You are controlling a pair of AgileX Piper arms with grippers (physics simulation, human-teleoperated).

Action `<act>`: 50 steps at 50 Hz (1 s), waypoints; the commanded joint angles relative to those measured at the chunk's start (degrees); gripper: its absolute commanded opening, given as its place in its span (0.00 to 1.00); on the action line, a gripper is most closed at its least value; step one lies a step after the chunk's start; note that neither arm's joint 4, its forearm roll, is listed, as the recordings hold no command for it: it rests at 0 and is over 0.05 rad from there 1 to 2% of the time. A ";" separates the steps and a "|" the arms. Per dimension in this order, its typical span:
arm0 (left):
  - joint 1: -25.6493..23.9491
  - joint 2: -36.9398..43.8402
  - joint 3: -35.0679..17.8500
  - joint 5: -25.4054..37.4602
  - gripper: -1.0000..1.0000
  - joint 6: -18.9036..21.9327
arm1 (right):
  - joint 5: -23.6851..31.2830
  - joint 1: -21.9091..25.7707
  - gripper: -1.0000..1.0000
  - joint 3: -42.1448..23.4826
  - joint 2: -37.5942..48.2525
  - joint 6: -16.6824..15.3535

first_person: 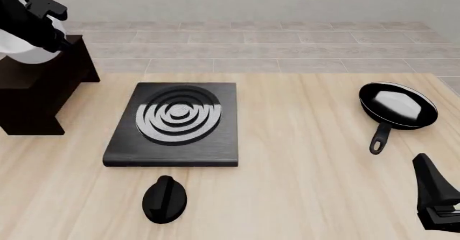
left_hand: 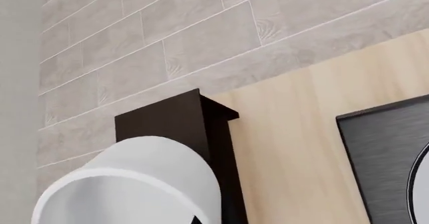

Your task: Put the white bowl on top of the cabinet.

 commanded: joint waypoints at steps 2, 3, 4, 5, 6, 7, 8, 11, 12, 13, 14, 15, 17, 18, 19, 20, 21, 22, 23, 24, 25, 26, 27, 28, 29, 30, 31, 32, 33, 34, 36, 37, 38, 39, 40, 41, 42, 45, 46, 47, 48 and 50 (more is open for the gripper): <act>2.67 6.38 1.12 -2.88 0.00 -1.80 | 0.01 0.00 1.00 0.00 0.00 0.03; 2.67 6.52 1.87 -3.52 0.00 -1.22 | -0.01 0.00 1.00 0.00 0.00 0.02; 2.76 6.71 1.89 -3.77 0.00 -1.40 | 0.00 0.01 1.00 0.00 0.00 0.02; 2.76 6.70 1.89 -3.77 0.00 -1.40 | 0.00 0.01 1.00 0.00 0.00 0.02; 2.81 7.10 1.77 -3.95 0.00 -1.90 | -0.01 0.00 1.00 0.00 0.00 0.00; 2.67 7.18 2.28 -4.17 0.00 -1.85 | 0.00 0.00 1.00 0.00 0.00 0.00; 2.56 7.10 2.64 -4.39 0.00 -1.84 | 0.00 0.00 1.00 0.00 0.00 0.00; 2.81 7.17 2.73 -4.58 0.00 -1.83 | 0.00 0.01 1.00 0.00 0.00 0.01; 2.88 7.11 2.77 -4.55 1.00 -1.69 | 0.00 -0.01 1.00 0.00 0.00 -0.01; 2.82 6.98 2.66 -4.38 1.00 -1.74 | -0.01 0.01 1.00 0.00 0.00 -0.02; 2.66 6.91 2.21 -4.07 1.00 -2.04 | -0.01 0.00 1.00 0.00 0.00 -0.01; 2.60 6.89 1.96 -3.87 1.00 -2.02 | 0.00 0.01 1.00 0.00 0.00 -0.01; 2.60 6.64 1.81 -3.69 1.00 -1.99 | 0.00 0.00 1.00 0.00 0.00 0.02; 2.68 6.38 1.75 -3.56 1.00 -1.83 | 0.01 -0.01 1.00 0.00 0.00 0.01; 2.60 6.04 1.79 -3.41 1.00 -1.66 | 0.00 0.00 1.00 0.00 0.00 0.01; 2.62 5.93 1.45 -3.02 1.00 -1.65 | 0.01 0.00 1.00 0.00 0.00 0.00; 2.63 5.63 1.40 -2.79 1.00 -1.61 | 0.00 0.01 1.00 0.00 0.00 -0.01; 2.71 5.42 0.77 -2.37 1.00 -1.52 | 0.00 0.00 1.00 0.00 0.00 0.02; 2.77 5.25 0.29 -1.98 1.00 -1.42 | 0.00 -0.01 1.00 0.00 0.00 0.02; 2.81 5.07 -0.21 -1.59 1.00 -1.40 | 0.00 0.00 1.00 0.00 0.00 0.02; 2.72 4.90 -0.67 -1.17 1.00 -1.38 | 0.01 0.00 1.00 0.00 0.00 0.01; 2.55 4.78 -1.36 -0.77 1.00 -1.69 | 0.00 0.00 1.00 0.00 0.00 0.00; 2.36 4.88 -2.19 -0.23 1.00 -2.03 | -0.01 0.00 1.00 0.00 0.00 0.00; 2.15 4.63 -2.51 0.21 1.00 -2.17 | -0.01 0.00 1.00 0.00 0.00 0.00; 2.05 4.47 -2.55 0.38 1.00 -2.10 | 0.00 0.00 1.00 0.00 0.00 0.01; 1.94 4.14 -2.43 0.44 1.00 -1.55 | 0.00 -0.01 1.00 0.00 0.00 0.01; 1.84 4.18 -3.22 0.90 1.00 -1.89 | 0.00 0.00 1.00 0.00 0.00 0.00; 1.61 4.10 -3.67 1.26 1.00 -2.03 | 0.00 0.00 1.00 0.00 0.00 -0.01; 1.61 4.11 -3.70 1.28 1.00 -2.03 | 0.00 0.00 1.00 0.00 0.00 -0.01; 1.42 3.88 -3.56 1.24 1.00 -1.84 | 0.00 0.00 1.00 0.00 0.00 0.00; 1.13 3.52 -4.04 1.61 1.00 -1.73 | -0.01 0.01 1.00 0.00 0.00 -0.01; 0.89 3.26 -4.10 1.69 1.00 -1.49 | -0.01 0.01 1.00 0.00 0.00 -0.01; 0.90 3.24 -4.26 1.89 1.00 -1.42 | 0.01 -0.01 1.00 0.00 0.00 0.00; 0.77 2.77 -4.56 2.23 1.00 -1.15 | 0.00 0.01 1.00 0.00 0.00 -0.01; 0.77 2.77 -4.57 2.24 1.00 -1.15 | 0.00 0.01 1.00 0.00 0.00 -0.01; 0.89 2.63 -5.18 2.54 1.00 -1.14 | -0.01 0.00 1.00 0.00 0.00 0.01; 0.98 2.42 -5.34 2.78 1.00 -1.01 | 0.00 0.01 1.00 0.00 0.00 0.00; 1.07 1.56 -5.19 3.08 1.00 -0.92 | 0.00 -0.01 1.00 0.00 0.00 0.01; 0.99 1.20 -4.95 2.99 1.00 -0.74 | 0.01 -0.01 1.00 0.00 0.00 0.02; 0.99 0.81 -4.68 2.68 1.00 -0.43 | 0.00 0.00 1.00 0.00 0.00 0.01; 0.87 0.60 -4.92 2.89 1.00 -0.65 | -0.01 -0.01 1.00 0.00 0.00 0.01; 0.56 -0.06 -4.52 3.00 1.00 -0.66 | 0.00 0.01 1.00 0.00 0.00 0.00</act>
